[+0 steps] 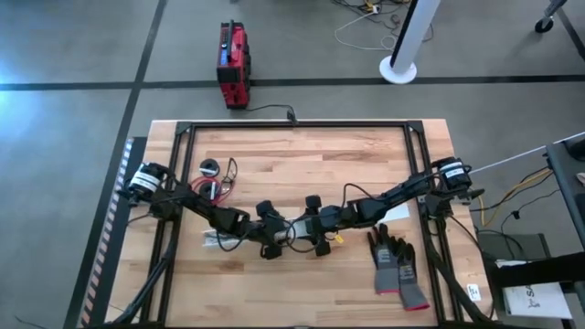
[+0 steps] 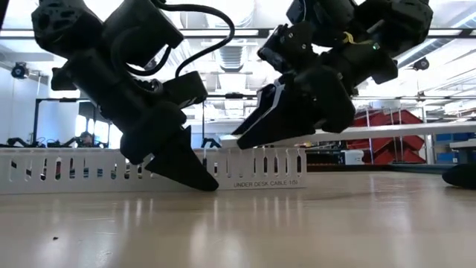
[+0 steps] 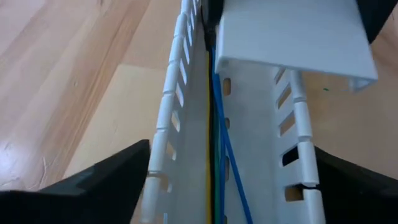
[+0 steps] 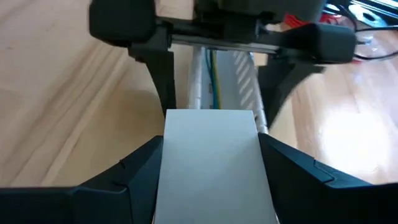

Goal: Ziptie cables
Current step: Close the white cable duct lid

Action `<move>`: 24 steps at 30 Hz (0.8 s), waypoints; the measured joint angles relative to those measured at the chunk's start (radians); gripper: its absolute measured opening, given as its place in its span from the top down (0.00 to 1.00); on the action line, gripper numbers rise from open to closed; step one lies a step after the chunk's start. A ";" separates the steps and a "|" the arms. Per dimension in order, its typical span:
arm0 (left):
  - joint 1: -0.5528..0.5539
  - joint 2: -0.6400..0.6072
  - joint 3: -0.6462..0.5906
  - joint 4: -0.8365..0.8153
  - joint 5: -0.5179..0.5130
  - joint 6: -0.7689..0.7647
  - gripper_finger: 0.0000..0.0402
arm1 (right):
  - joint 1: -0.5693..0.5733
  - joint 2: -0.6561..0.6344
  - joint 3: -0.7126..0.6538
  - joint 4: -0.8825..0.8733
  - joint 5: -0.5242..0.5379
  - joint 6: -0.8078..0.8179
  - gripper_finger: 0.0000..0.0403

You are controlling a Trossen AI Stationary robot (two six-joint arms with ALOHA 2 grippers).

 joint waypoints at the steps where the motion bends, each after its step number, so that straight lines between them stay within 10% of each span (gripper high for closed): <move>1: 0.000 0.000 -0.001 -0.003 0.000 -0.001 0.16 | 0.000 0.000 0.000 0.001 0.011 -0.007 0.45; 11: -0.004 0.001 -0.002 -0.008 -0.002 0.004 0.48 | -0.039 0.005 0.001 -0.012 0.003 -0.033 0.45; 24: -0.008 0.003 -0.003 -0.007 0.004 0.043 0.40 | -0.101 0.000 0.002 -0.038 -0.108 0.028 0.45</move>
